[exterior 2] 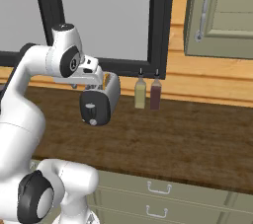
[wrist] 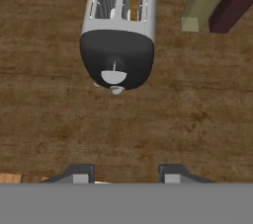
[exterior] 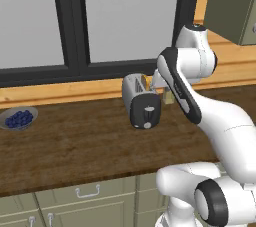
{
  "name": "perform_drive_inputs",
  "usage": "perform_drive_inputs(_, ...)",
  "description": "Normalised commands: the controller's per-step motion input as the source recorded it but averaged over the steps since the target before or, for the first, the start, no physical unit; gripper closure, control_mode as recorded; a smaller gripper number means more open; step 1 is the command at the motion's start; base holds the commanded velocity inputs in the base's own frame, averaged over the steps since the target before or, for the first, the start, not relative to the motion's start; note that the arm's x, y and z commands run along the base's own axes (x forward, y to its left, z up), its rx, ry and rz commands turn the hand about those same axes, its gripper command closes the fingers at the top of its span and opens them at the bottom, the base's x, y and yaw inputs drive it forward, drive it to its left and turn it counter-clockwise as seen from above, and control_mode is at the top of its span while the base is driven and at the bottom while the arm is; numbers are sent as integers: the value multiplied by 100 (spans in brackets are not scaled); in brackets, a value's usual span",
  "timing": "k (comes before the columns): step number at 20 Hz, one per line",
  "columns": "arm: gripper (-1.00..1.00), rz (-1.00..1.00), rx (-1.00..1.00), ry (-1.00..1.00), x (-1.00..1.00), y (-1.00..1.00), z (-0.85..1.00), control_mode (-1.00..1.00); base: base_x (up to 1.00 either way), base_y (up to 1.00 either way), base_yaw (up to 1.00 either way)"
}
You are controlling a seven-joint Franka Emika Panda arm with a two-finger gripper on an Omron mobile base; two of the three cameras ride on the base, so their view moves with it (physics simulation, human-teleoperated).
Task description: Start the toaster. Once the lever pops up, take the bread to the plate on the dining counter.
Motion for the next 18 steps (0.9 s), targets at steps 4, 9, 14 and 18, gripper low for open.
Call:
perform_drive_inputs(4, -100, 1, 0, 0, -14, 13, 0, -100, 0, 0, 0)
perform_drive_inputs(9, -100, 2, 0, 0, -7, 44, -30, -100, 0, 0, 0)
perform_drive_inputs(14, -100, 0, 0, -3, 0, 14, -58, -100, 0, 0, 0)
perform_drive_inputs(18, -100, 0, 0, -7, 22, 8, -47, -100, 0, 0, 0)
